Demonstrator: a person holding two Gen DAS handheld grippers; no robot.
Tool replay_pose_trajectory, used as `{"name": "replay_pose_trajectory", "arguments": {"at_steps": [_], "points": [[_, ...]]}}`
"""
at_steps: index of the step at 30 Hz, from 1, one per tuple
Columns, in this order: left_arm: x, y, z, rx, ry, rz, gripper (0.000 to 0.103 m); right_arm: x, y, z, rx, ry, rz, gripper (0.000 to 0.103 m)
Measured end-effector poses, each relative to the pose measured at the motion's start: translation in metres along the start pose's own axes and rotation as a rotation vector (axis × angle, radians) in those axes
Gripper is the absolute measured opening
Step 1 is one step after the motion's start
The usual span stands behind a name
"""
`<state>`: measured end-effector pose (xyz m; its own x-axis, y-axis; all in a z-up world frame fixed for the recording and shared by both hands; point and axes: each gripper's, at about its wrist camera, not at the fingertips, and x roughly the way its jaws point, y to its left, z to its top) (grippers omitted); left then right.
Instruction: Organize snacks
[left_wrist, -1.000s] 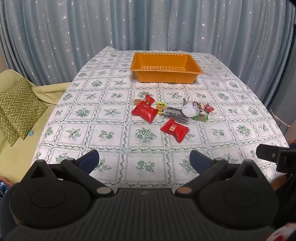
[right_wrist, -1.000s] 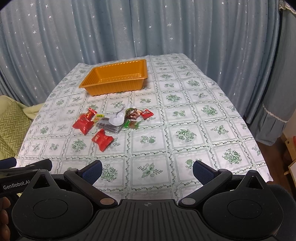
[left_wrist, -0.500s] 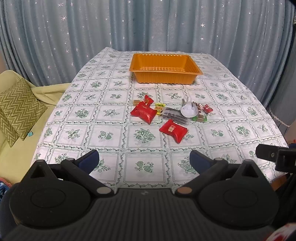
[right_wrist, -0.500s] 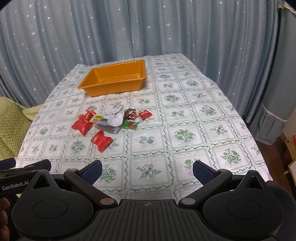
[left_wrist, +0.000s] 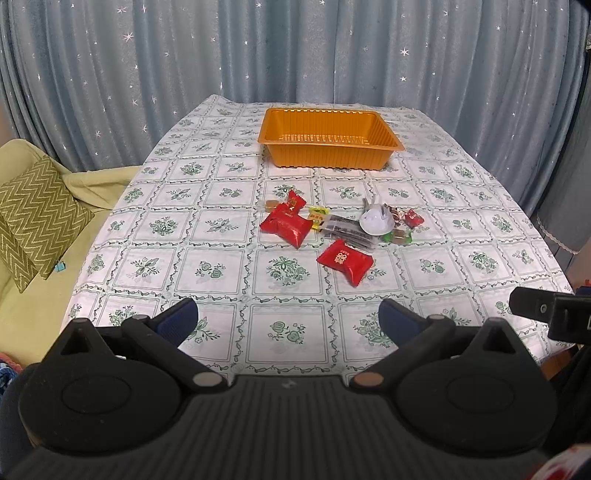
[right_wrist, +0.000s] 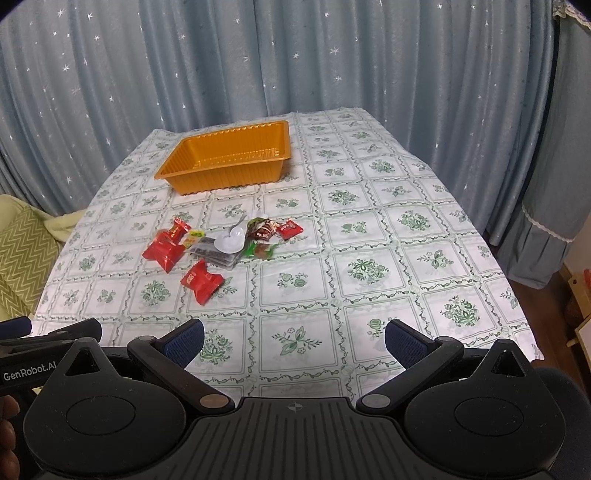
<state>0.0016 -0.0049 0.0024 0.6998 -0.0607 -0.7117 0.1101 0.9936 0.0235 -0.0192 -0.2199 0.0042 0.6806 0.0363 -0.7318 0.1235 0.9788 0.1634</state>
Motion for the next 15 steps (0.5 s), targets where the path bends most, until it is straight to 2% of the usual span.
{"name": "replay_pose_trajectory", "arguments": {"at_steps": [15], "points": [[-0.0009,0.0007,0.0011,-0.005,-0.001,-0.005,0.103,-0.0009,-0.0019,0.0005,0.004,-0.001,0.000,0.103]]}}
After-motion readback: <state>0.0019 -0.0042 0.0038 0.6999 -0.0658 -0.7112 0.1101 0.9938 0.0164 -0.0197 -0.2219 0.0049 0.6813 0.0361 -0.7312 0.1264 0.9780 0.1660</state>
